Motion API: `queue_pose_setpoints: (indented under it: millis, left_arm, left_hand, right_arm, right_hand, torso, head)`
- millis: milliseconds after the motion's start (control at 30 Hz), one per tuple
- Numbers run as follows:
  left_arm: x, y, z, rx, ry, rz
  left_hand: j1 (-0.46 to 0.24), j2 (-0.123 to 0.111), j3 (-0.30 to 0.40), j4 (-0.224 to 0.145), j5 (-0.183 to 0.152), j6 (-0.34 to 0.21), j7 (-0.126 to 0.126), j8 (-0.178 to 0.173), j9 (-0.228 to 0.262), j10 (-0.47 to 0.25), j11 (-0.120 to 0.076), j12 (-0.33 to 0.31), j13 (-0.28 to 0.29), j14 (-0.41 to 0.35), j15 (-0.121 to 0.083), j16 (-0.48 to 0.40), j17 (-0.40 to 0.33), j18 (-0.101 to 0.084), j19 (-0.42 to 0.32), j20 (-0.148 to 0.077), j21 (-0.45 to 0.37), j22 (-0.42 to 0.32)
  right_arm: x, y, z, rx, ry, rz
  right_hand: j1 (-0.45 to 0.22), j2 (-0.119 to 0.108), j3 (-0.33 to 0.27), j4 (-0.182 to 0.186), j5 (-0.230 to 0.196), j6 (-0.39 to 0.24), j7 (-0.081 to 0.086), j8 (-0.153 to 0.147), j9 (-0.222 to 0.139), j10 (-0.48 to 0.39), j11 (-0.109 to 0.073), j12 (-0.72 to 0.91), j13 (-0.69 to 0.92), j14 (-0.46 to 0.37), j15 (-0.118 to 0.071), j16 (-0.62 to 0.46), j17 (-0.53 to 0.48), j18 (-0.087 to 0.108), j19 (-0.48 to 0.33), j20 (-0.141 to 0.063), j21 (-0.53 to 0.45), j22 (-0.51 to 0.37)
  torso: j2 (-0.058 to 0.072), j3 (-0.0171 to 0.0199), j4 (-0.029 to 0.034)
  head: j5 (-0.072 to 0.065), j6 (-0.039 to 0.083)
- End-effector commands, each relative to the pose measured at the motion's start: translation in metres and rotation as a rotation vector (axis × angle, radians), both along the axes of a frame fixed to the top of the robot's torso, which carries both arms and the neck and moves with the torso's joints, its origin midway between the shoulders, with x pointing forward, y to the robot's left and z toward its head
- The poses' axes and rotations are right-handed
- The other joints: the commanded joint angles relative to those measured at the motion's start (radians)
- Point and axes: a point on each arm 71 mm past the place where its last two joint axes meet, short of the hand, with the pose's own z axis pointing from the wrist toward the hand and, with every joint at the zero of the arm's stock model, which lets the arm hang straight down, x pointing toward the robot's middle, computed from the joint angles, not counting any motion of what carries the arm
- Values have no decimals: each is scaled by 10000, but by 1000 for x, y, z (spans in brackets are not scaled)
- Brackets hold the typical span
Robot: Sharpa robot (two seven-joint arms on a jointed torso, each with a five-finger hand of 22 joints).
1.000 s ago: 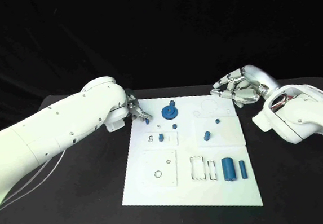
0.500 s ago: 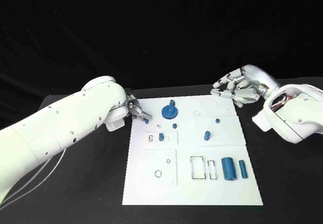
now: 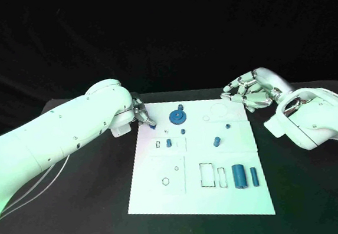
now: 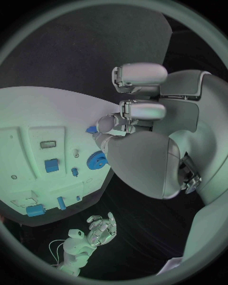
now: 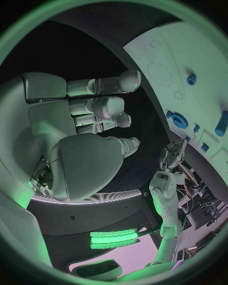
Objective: Assemble the parts on the task board
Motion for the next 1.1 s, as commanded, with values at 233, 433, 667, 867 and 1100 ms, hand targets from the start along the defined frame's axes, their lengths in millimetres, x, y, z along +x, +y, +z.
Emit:
queue_pose_setpoints:
  millis: [233, 433, 667, 867, 1100]
  left_arm:
    - [-2, 1, -1, -729, 200, 164]
    - [-8, 5, 0, -1555, 336, 470]
    - [-21, 7, 4, -2327, 378, 620]
    - [-33, 7, 8, -2619, -37, 448]
    - [-48, 10, 1, -2716, -547, 285]
  left_hand:
    - [-767, -1135, 3904, -848, -22, 14, 19, 563, 437, 266, 26, 6, -11, 964, 50, 23, 2389, -42, 85, -29, 80, 1335]
    - [-1344, -1404, 4579, -1212, -58, -1, -19, 872, 690, 445, -21, 195, 173, 962, 2, 19, 2381, -63, 155, -52, 129, 1427]
    - [-1588, -1501, 4699, -1374, -72, 21, -69, 1031, 808, 562, -64, 310, 293, 957, -30, 7, 2359, -80, 208, -68, 164, 1492]
    - [-1764, -1613, 4767, -1518, -76, 39, -112, 1172, 911, 609, -109, 300, 278, 948, -64, -15, 2324, -84, 224, -82, 174, 1513]
    - [-1909, -1810, 4874, -1676, -75, 91, -174, 1345, 1025, 697, -163, 246, 214, 951, -104, -8, 2332, -87, 231, -95, 177, 1525]
  right_arm:
    - [0, 1, 0, -43, 1, 78]
    - [0, 0, 0, -47, 2, 63]
    - [0, -1, 0, -55, 8, 48]
    - [0, -1, -1, -58, 15, 43]
    - [-1, -2, -1, -60, 23, 32]
  right_hand:
    - [-43, 83, -62, 13, 46, -65, 24, 26, 13, -60, 1, 50, 6, 57, 2, -37, 14, 143, 77, 0, -16, 14]
    - [-43, 97, -67, 16, 68, -64, 24, 28, 14, -56, 1, 56, 8, 59, 1, -39, 15, 143, 78, 0, -21, 14]
    - [-43, 97, -67, 16, 68, -64, 24, 28, 14, -56, 1, 56, 8, 59, 1, -39, 15, 143, 78, 0, -21, 14]
    - [-44, 107, -71, 18, 85, -65, 24, 29, 14, -63, 1, 46, -5, 56, 1, -60, -3, 146, 73, -1, -42, 5]
    - [-48, 114, -77, 20, 102, -66, 25, 30, 14, -63, 1, 46, -8, 58, 2, -55, 5, 146, 76, -1, -42, 7]
  torso:
    - [-12, 4, 8]
    - [-38, -14, 45]
    - [-66, -16, 63]
    - [-75, -36, 78]
    - [-86, -25, 89]
  head:
    - [28, 8]
    - [37, -8]
    - [62, -11]
    - [62, -31]
    - [94, -55]
